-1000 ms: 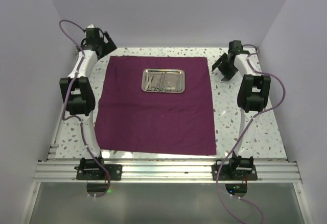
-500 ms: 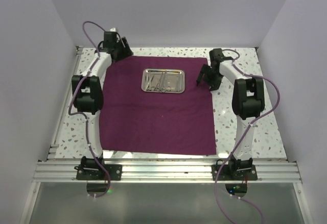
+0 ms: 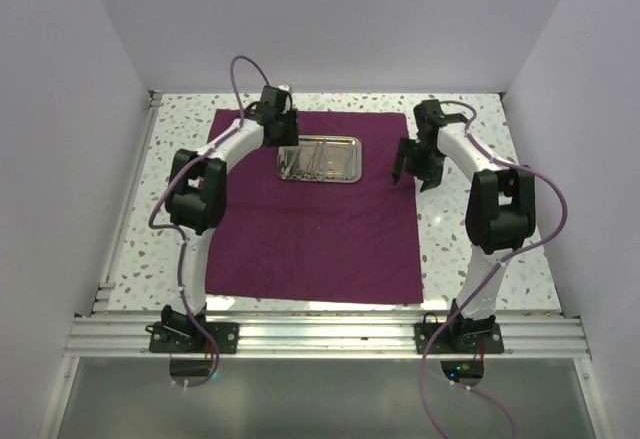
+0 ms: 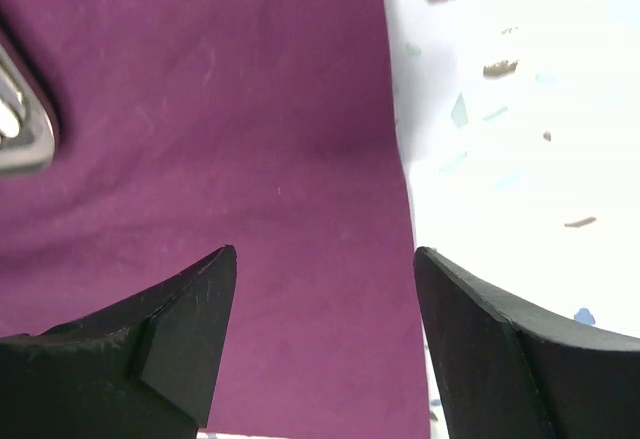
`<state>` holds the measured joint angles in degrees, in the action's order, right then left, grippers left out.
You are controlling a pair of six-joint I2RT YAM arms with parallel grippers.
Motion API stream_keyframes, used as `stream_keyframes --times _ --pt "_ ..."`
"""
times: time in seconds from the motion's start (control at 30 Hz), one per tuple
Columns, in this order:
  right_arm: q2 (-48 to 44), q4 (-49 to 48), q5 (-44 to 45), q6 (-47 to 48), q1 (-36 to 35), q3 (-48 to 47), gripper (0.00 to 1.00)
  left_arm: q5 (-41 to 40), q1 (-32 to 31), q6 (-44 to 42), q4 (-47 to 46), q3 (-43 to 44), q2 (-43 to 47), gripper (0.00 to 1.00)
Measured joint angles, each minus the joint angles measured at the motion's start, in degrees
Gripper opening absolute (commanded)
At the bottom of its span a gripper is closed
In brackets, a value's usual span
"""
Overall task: Open and lay out the surgical kit
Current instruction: Pick up the medical item from the container.
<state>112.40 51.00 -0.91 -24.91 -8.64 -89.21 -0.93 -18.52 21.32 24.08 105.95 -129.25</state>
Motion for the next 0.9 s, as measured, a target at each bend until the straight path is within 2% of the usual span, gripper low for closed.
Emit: stream_keyframes --times 0.23,0.4,0.63,0.9 --pt "-1.57 2.4 0.24 1.01 -0.35 1.86 0.75 -1.62 -2.14 -2.05 -0.2 -12.68 5.42 0.51" --pt "-1.57 3.04 0.37 0.98 -0.35 2.56 0.75 -1.64 -2.97 -3.19 -1.31 -17.59 8.7 0.51" --pt "-1.57 3.1 0.5 0.96 -0.35 2.62 0.74 -1.77 -3.39 -4.76 -1.73 -18.01 8.72 0.49" --pt "-1.57 3.74 1.55 1.01 -0.35 2.62 0.74 -2.84 -3.41 -6.1 -1.53 -13.46 4.94 0.37"
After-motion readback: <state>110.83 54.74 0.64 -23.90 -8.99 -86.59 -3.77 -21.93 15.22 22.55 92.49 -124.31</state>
